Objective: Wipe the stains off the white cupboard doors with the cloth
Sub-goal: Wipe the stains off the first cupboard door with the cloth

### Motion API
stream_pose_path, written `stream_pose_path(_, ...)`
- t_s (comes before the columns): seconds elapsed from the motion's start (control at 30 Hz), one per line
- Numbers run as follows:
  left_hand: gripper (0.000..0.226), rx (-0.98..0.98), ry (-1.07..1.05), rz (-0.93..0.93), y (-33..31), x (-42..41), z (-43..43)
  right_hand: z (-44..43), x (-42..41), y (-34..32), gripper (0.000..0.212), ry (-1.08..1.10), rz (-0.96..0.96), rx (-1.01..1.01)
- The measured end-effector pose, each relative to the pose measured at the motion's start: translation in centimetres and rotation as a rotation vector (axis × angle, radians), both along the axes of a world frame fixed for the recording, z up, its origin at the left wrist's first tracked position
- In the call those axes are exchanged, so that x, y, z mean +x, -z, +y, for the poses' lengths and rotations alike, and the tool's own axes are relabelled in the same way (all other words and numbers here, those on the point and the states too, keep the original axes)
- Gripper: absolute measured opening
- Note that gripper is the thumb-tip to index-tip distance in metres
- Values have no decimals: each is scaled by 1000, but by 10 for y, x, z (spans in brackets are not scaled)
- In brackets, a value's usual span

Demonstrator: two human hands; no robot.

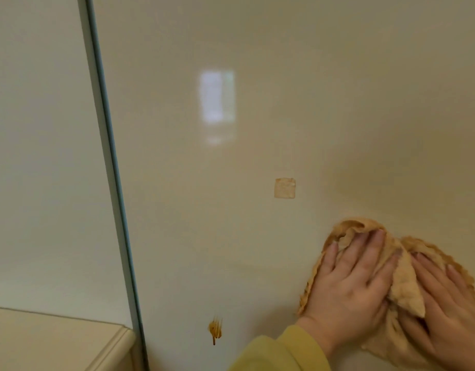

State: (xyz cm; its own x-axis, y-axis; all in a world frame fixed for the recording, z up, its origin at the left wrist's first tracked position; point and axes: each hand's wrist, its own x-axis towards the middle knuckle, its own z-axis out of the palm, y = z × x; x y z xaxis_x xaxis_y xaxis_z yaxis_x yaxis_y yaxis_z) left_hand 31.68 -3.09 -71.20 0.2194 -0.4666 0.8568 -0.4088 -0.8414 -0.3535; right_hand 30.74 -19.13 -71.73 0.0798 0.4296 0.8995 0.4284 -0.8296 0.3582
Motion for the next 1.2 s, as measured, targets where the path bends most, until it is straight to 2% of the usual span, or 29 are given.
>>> stream_pose_path(0.17,46,74,183,-54,-8,6,22,17,10,21,60,71,-4,142)
stream_pose_path(0.3,45,74,224,-73,-12,6,46,43,16,27,57,58,-33,180)
stream_pose_path(0.5,49,88,96,-156,-8,7,118,111,22,20,47,59,-143,95)
stream_pose_path(0.7,54,97,-99,-160,-13,2,196,186,23,1,42,24,-182,-1)
stream_pose_path(1.0,60,-50,-205,-55,-5,-4,258,259,24,-3,43,8,-145,-34)
stream_pose_path(1.2,58,-260,-131,-21,11,-4,251,268,21,3,43,-10,-120,-32)
